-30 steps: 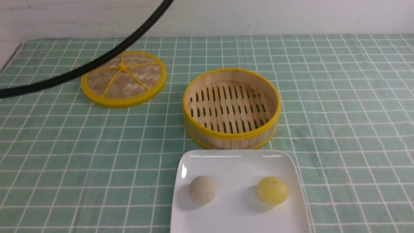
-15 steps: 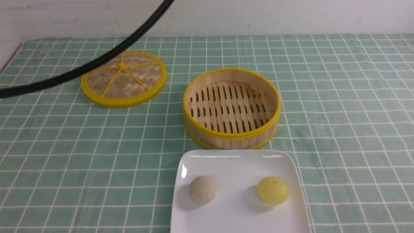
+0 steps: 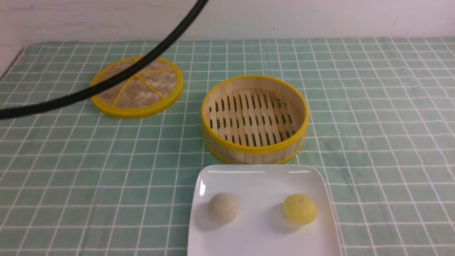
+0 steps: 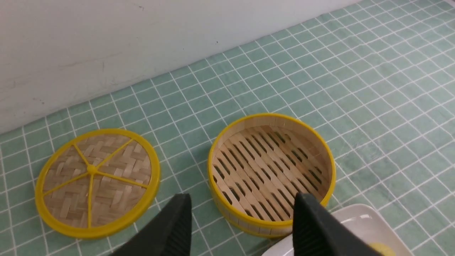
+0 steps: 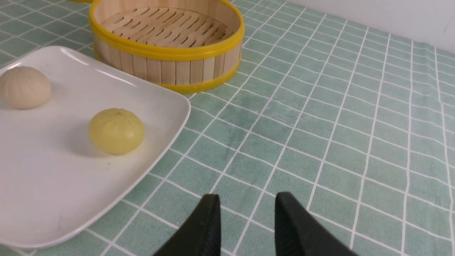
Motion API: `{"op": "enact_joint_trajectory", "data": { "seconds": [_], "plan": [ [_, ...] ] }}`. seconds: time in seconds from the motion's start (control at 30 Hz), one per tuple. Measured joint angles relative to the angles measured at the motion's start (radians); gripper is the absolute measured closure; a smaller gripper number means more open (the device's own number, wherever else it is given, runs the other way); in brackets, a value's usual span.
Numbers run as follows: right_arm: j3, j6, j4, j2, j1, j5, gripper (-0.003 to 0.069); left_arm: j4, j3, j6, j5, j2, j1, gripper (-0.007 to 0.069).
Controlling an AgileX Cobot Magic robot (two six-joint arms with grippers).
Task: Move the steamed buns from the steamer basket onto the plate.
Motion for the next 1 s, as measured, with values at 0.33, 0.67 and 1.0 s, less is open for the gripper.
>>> {"op": "enact_joint_trajectory", "data": {
  "seconds": [0.33, 0.67, 1.0],
  "plan": [
    [0.0, 0.0, 0.0, 0.0, 0.0, -0.001, 0.0416, 0.027, 0.0, -0.001, 0.097, 0.068, 0.0, 0.0221],
    [0.0, 0.0, 0.0, 0.0, 0.0, -0.001, 0.0416, 0.119, 0.371, -0.003, -0.217, -0.093, 0.023, 0.0221],
    [0.0, 0.0, 0.0, 0.0, 0.0, -0.001, 0.0416, -0.059, 1.021, -0.091, -0.475, -0.387, 0.426, 0.0221]
  ]
}}
